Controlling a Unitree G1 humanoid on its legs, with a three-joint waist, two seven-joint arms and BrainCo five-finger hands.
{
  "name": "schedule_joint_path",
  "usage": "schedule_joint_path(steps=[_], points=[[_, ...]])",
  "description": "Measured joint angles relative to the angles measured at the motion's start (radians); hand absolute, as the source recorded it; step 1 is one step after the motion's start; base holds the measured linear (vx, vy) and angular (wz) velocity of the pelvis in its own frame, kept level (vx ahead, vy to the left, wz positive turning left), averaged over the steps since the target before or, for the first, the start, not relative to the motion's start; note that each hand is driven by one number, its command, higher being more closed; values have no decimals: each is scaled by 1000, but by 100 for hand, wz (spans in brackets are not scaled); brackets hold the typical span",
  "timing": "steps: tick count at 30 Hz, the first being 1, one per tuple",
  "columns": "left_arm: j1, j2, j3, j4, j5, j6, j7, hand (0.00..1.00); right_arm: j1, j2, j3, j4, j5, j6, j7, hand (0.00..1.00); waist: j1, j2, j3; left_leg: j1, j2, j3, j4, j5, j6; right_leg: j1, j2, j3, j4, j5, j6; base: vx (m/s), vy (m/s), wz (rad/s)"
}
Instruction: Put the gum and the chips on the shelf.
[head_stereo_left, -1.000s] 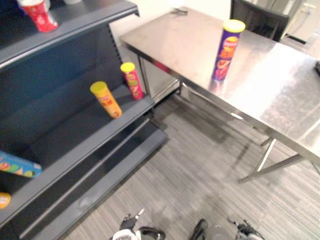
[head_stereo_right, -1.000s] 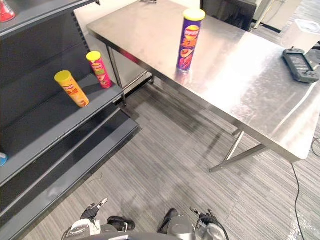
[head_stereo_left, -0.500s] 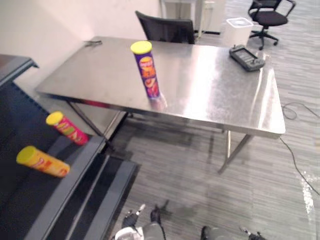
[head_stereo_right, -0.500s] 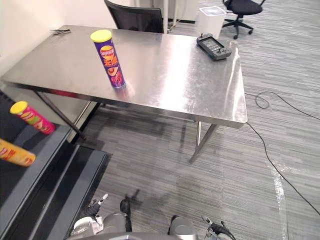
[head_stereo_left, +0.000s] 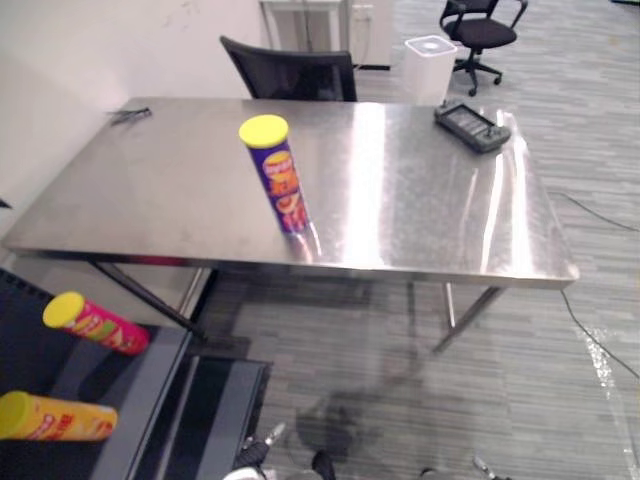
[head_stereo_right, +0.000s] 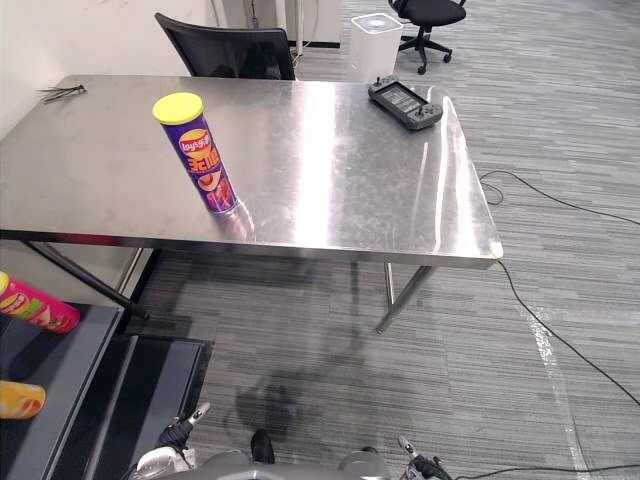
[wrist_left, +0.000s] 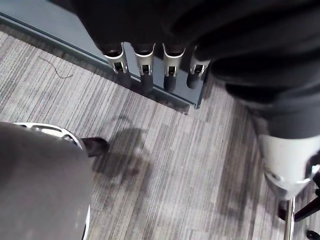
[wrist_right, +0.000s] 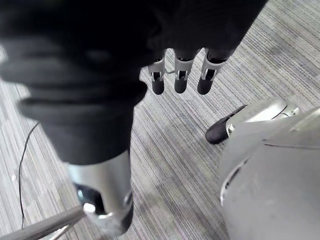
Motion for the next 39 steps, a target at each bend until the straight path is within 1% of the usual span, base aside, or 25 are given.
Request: schedule_joint_path(steps=[2, 4, 6, 7, 9, 10, 12, 13, 14, 16, 17, 19, 21, 23, 25, 26, 27, 28, 29, 30, 32, 33, 34, 37, 39], points=[[0, 1, 2, -1, 15, 0, -1, 0, -2, -11, -56, -1, 0, 0, -1, 0, 0, 0, -6, 0, -1, -3, -18, 9, 7, -1, 3, -7, -10, 10, 5, 11, 2, 5], [4, 1, 6, -5, 16, 0, -1, 0, -13, -37, -144, -8, 28, 1, -8, 0, -1, -1, -14, 2, -9, -10, -49, 29, 10, -5, 0, -25, -17, 16, 0, -21, 2, 12], [12, 1, 9, -16, 16, 0, -2, 0, -27, -64, -184, -65, 58, 1, -36, 0, -2, 0, -15, 2, -18, -25, -74, 49, 14, -9, -4, -35, -17, 16, 0, -52, -1, 17], [23, 1, 10, -35, 16, 1, -1, 0, -30, -76, -189, -155, 82, 0, -73, 0, -2, 1, -17, -2, -22, -31, -97, 66, 17, -23, -5, -39, -16, 16, 0, -77, -3, 10], [46, 1, 8, -76, 15, -1, 0, 0, -52, -104, -188, -358, 81, -11, -128, 0, -3, 0, -17, -21, -29, -36, -110, 87, 21, -44, -9, -42, -16, 16, 0, -95, 3, 6], [50, 1, 8, -85, 15, -1, 1, 0, -62, -116, -190, -417, 77, -18, -149, 0, -2, 0, -17, -28, -31, -39, -110, 91, 23, -51, -10, -45, -16, 16, 0, -119, 4, 11], [53, 2, 5, -106, 14, -5, 7, 0, -124, -164, -203, -638, 58, -53, -233, 0, -2, 2, -16, -60, -34, -60, -115, 107, 19, -72, -11, -60, -16, 16, 0, -166, -3, 23], [54, 1, 3, -120, 14, -6, 10, 0, -159, -184, -212, -705, 27, -70, -263, 0, 0, 1, -15, -74, -33, -68, -116, 116, 19, -78, -11, -69, -18, 15, 0, -128, -4, 26], [54, -1, 3, -126, 14, -6, 11, 0, -186, -197, -220, -734, 6, -79, -282, 0, -1, 0, -14, -82, -32, -78, -117, 121, 18, -81, -9, -75, -19, 15, 0, -152, -15, 31], [53, -5, 3, -134, 14, -7, 13, 0, -295, -252, -229, -815, -27, -93, -341, 0, 3, 1, -11, -111, -25, -106, -118, 142, 7, -101, 1, -93, -16, 14, -1, -188, -20, 29], [53, -6, 3, -135, 14, -7, 14, 0, -316, -263, -226, -834, -42, -94, -354, 0, 7, 0, -8, -115, -23, -115, -118, 147, 4, -104, 4, -96, -14, 13, -4, -209, -23, 18], [58, -9, 2, -153, 13, -7, 16, 0, -379, -292, -200, -899, -94, -99, -384, 0, 28, -3, 2, -133, -12, -134, -118, 167, 6, -113, 14, -111, -14, 3, -7, -144, -14, 19], [62, -8, 2, -164, 13, -8, 16, 0, -427, -315, -149, -946, -112, -102, -398, 0, 32, -6, 5, -154, -7, -146, -118, 178, 5, -126, 18, -124, -14, 6, -9, -63, 8, 20], [60, -7, 2, -172, 13, -10, 17, 0, -490, -356, -46, -1002, -141, -114, -396, 0, 42, -8, 10, -169, -7, -159, -118, 187, 10, -128, 25, -135, -21, 18, -16, -16, 9, 15], [57, -5, 1, -179, 13, -13, 17, 0, -528, -375, 28, -1009, -166, -123, -390, 0, 57, -16, 15, -170, -7, -164, -118, 189, 11, -125, 28, -138, -28, 27, -13, 17, 5, 8], [58, -4, 1, -189, 13, -14, 19, 0, -568, -379, 94, -1008, -167, -124, -377, 0, 66, -21, 18, -174, -7, -167, -118, 191, 14, -124, 31, -141, -33, 34, -14, 26, 4, 4], [58, -3, 1, -192, 13, -15, 19, 0, -591, -380, 126, -1006, -167, -124, -360, 0, 69, -23, 19, -177, -7, -168, -117, 192, 15, -124, 31, -142, -35, 37, -18, 46, 4, 5], [57, -2, 1, -197, 13, -20, 18, 0, -629, -381, 180, -993, -167, -125, -338, 0, 74, -25, 24, -179, -7, -170, -117, 199, 24, -123, 32, -144, -38, 43, -21, 61, 9, 5], [54, -2, -4, -203, 13, -21, 19, 0, -677, -386, 264, -960, -166, -125, -299, 0, 91, -25, 27, -179, -10, -172, -116, 200, 26, -119, 31, -147, -42, 45, -21, 49, 9, 7], [54, -1, -7, -203, 13, -21, 19, 0, -698, -386, 293, -939, -163, -124, -277, 0, 95, -25, 28, -178, -11, -175, -115, 201, 26, -117, 31, -150, -43, 45, -21, 60, 14, 14], [49, 0, -10, -205, 13, -21, 18, 0, -781, -387, 389, -851, -157, -122, -226, 0, 115, -25, 39, -178, -13, -193, -112, 202, 27, -104, 32, -168, -49, 45, -21, 50, 9, 20], [50, 1, -10, -208, 13, -22, 18, 0, -808, -387, 409, -824, -154, -121, -213, 0, 119, -26, 45, -178, -13, -195, -111, 203, 26, -103, 33, -170, -49, 45, -21, 16, 2, 14], [47, 2, -10, -209, 11, -22, 18, 0, -863, -387, 445, -775, -125, -117, -189, 0, 130, -25, 57, -178, -12, -199, -111, 205, 26, -101, 35, -174, -49, 45, -21, -2, 1, 5], [46, 8, -9, -201, 8, -21, 19, 0, -960, -387, 489, -677, -75, -108, -151, 0, 158, -23, 76, -179, -12, -206, -116, 205, 26, -98, 36, -181, -49, 45, -21, -12, 7, 7], [46, 11, -9, -195, 5, -20, 19, 0, -990, -387, 491, -651, -66, -101, -150, 0, 167, -23, 83, -182, -12, -217, -116, 206, 25, -94, 37, -190, -49, 45, -21, -4, 13, 15]])
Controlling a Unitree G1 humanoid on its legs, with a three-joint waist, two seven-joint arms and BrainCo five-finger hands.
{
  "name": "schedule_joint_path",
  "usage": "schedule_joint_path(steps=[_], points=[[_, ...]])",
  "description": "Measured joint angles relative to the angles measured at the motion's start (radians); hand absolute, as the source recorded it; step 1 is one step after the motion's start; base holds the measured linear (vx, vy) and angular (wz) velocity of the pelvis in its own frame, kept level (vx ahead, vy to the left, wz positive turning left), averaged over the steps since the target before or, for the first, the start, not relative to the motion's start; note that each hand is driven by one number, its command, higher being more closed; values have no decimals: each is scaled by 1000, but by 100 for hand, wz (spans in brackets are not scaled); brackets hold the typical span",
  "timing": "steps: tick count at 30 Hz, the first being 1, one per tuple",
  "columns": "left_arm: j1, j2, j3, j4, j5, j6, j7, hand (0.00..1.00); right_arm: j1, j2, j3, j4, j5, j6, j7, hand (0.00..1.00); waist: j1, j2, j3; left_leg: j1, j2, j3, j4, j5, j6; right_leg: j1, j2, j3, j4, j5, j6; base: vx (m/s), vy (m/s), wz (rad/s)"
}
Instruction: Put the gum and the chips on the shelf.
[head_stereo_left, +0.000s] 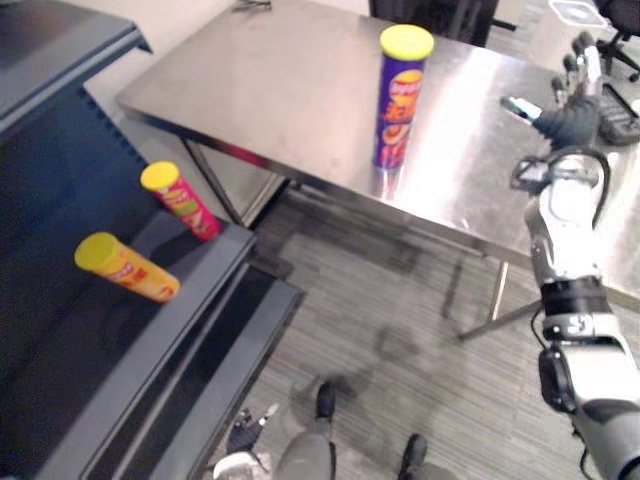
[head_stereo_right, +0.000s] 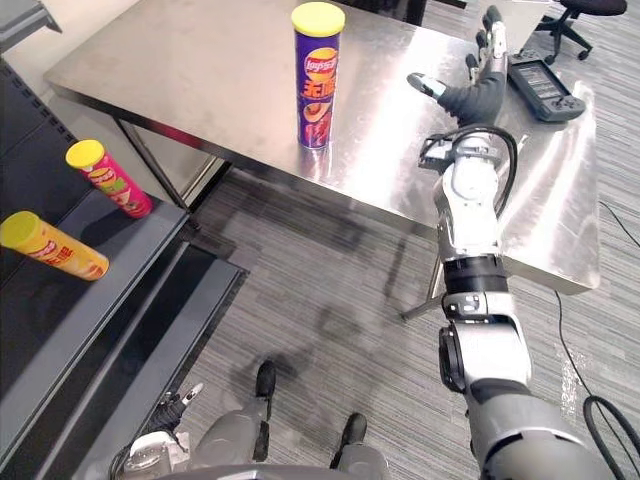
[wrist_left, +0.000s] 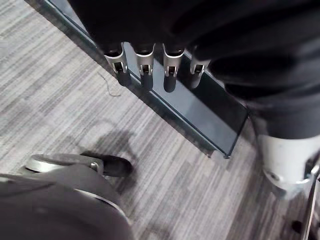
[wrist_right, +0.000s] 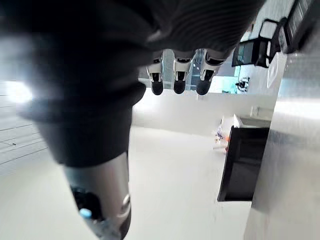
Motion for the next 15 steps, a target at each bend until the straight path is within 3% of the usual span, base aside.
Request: schedule_joint_path(steps=[15], points=[[-17, 3, 11, 30, -2, 2, 19, 0, -78, 39, 97, 104, 27, 47, 45, 0, 24, -6, 23, -10, 23, -10, 0, 12, -13, 1, 25, -9, -9, -1, -1, -4, 3, 2]])
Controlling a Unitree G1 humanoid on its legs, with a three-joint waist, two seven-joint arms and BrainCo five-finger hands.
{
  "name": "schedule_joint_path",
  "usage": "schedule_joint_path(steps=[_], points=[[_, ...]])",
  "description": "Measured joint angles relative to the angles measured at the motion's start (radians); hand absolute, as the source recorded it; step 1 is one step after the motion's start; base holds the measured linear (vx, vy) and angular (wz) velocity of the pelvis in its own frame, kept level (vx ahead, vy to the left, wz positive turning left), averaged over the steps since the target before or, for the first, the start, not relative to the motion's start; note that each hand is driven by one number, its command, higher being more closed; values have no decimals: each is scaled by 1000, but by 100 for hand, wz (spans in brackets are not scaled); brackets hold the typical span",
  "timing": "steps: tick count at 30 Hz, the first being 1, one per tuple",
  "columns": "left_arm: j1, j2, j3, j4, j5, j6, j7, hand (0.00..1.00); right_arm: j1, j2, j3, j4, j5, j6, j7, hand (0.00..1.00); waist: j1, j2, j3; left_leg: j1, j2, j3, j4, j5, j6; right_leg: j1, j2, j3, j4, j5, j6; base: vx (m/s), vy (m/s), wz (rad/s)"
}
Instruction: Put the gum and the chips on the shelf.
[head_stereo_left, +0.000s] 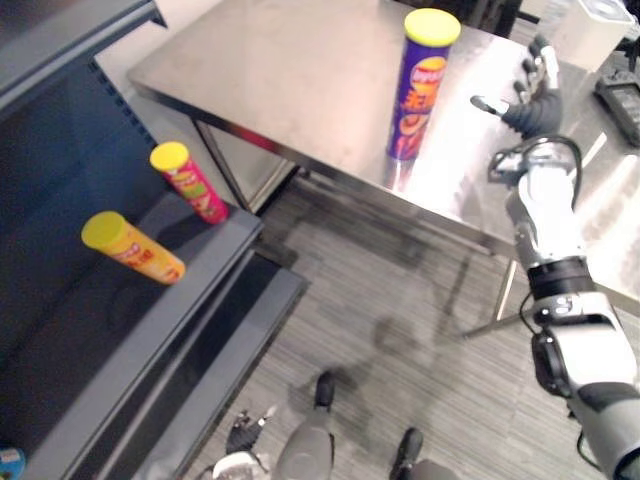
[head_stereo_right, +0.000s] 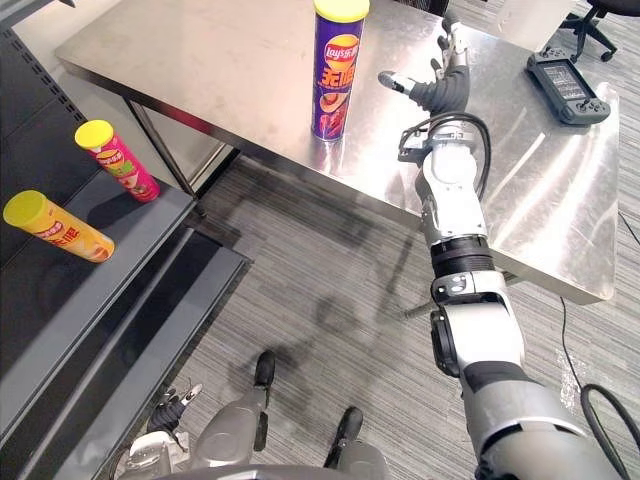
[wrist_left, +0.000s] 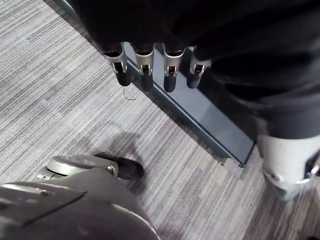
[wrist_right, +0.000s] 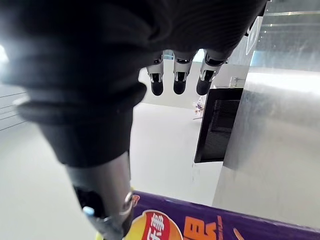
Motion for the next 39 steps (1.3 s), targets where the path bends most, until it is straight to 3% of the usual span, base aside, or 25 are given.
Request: schedule_joint_path(steps=[6, 14, 18, 23, 39], points=[[0, 0, 1, 5, 0, 0, 5, 0, -28, 33, 58, 21, -1, 9, 41, 0, 1, -1, 0, 0, 17, -6, 0, 4, -7, 6, 16, -4, -9, -1, -1, 0, -4, 1], [0, 0, -3, 7, 0, 0, 6, 0, -31, 76, 89, 79, -1, 19, 42, 0, 5, -1, 1, 0, 21, -19, 0, 6, -12, 13, 20, -16, -9, -2, -3, -5, -4, 4], [-2, 2, -4, 7, -1, 0, 7, 0, -42, 92, 89, 120, -1, 23, 41, 0, 26, -3, 1, 0, 26, -22, 0, 4, -14, 17, 25, -19, -14, -2, -3, 0, 0, 0], [0, 10, -8, 14, -2, 5, 9, 0, -80, 114, 88, 155, -1, 39, 38, 0, 30, -17, 9, -8, 32, -33, 0, 5, -21, 20, 35, -30, -24, -2, -4, 5, -12, 4], [-3, 8, -12, 15, -30, 19, 12, 0, -149, 132, 6, 312, 0, 58, 10, 0, 58, -17, 9, -22, 38, -53, 0, 9, -30, 19, 46, -52, -27, -10, -15, 7, -7, 4]])
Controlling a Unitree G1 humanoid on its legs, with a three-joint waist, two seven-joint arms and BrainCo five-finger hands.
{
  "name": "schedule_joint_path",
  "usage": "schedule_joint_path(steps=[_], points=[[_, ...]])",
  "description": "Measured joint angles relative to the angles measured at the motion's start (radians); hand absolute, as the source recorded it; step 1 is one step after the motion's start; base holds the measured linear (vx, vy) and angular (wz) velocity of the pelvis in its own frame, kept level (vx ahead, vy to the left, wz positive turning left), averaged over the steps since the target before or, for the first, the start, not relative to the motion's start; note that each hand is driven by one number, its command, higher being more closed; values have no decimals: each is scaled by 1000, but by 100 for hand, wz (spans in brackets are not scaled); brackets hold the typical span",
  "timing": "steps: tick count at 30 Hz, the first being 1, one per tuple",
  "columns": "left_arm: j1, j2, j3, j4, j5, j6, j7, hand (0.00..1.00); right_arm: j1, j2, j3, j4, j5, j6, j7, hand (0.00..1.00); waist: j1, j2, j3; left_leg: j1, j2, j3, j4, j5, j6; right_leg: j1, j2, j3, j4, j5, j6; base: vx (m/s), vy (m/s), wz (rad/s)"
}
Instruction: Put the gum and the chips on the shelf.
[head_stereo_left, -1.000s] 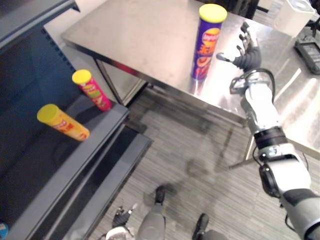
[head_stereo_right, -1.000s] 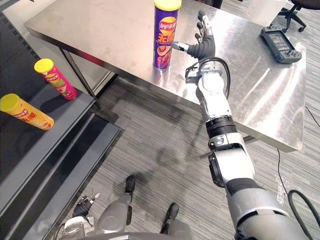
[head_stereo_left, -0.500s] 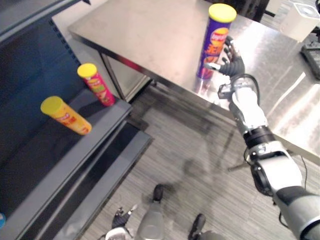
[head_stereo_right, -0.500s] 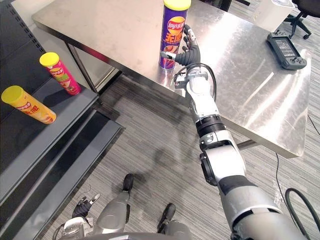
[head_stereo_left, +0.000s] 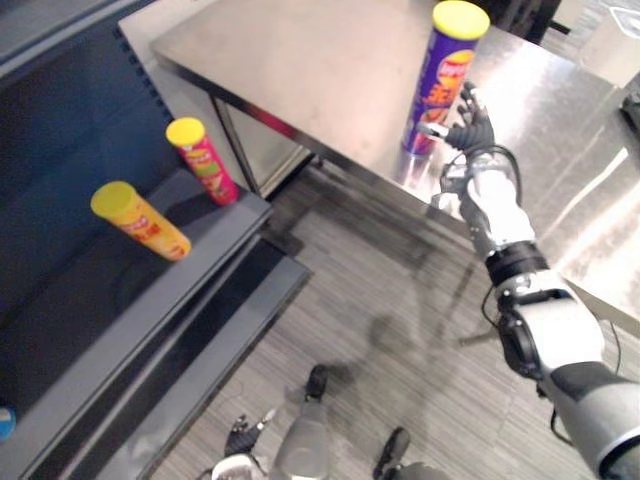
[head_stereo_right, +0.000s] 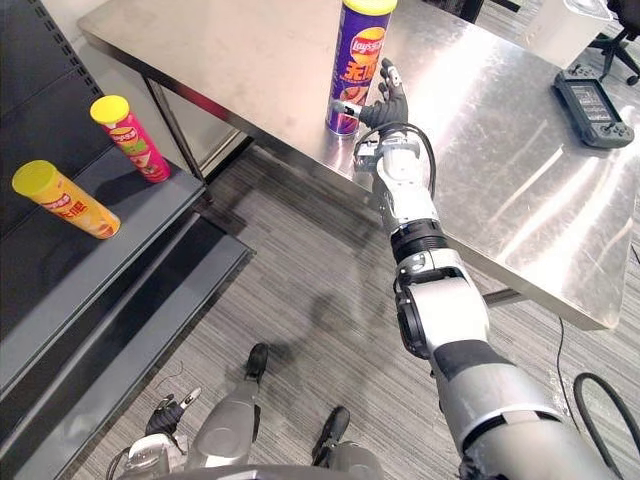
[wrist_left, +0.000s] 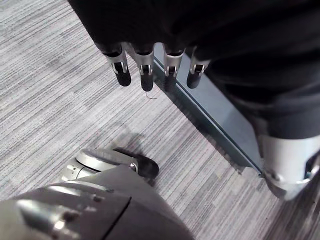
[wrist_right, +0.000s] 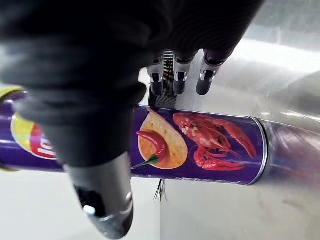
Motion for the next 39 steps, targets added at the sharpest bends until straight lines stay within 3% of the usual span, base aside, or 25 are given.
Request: schedule_joint_path(steps=[12, 13, 33, 39], points=[[-19, 0, -19, -1, -8, -1, 2, 0, -58, 15, -78, 36, 37, 1, -28, 0, 24, 0, 0, -33, 0, -23, 3, 7, -5, -18, 5, -27, 0, -5, -6, 5, -4, 5], [-19, 0, -19, -1, -8, 0, 3, 0, -58, 15, -78, 37, 37, 1, -30, 100, 26, 0, 0, -34, -1, -24, 5, 7, -4, -17, 4, -30, 0, -5, -7, 36, -11, 13], [-19, -2, -23, -2, -8, 0, 20, 0, -61, 24, -68, 29, 38, 2, -37, 100, 27, 0, 0, -31, 1, -24, 5, 6, -6, -13, 6, -34, 1, -11, -16, -1, -2, 1], [-18, 0, -23, -1, -5, 1, 20, 0, 33, 26, -14, -162, 39, 4, -35, 100, 21, -1, -1, 6, 8, 3, 5, 4, -9, 6, 7, -6, 2, -11, -16, -9, -6, -12]])
